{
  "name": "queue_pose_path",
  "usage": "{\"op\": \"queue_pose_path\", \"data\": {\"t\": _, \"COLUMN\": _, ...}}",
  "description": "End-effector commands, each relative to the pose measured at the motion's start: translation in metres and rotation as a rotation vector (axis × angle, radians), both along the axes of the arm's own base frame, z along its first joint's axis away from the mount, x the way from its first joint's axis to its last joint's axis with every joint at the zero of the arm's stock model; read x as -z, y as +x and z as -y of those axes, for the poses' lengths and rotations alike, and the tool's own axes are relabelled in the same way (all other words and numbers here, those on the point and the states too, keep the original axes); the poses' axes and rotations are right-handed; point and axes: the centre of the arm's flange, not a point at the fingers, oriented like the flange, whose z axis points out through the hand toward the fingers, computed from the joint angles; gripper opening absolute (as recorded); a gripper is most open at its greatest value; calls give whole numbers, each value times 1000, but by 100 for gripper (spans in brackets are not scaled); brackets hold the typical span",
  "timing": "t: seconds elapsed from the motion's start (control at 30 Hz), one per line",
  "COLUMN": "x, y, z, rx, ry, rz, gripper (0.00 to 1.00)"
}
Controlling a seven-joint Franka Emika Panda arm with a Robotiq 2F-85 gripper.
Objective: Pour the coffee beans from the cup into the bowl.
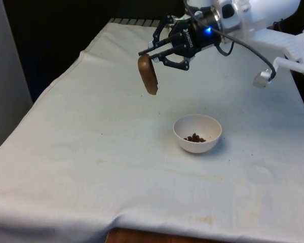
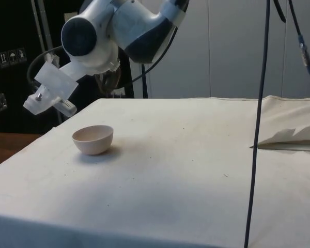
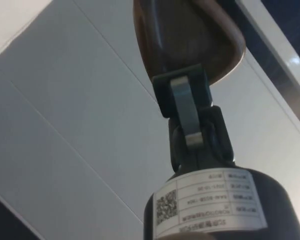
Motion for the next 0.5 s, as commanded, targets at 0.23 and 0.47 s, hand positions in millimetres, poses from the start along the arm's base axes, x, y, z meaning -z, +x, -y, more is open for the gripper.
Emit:
{"op": "queue_pose_path", "data": {"t": 0.23, "x": 3, "y": 0, "z": 4, "rx": 15, "ry": 41, "rz": -9, "gripper": 0}}
{"op": "queue_pose_path", "data": {"t": 0.47, "x": 8, "y": 1, "z": 17, "rx": 25, "ry": 112, "rz": -30, "gripper": 0}}
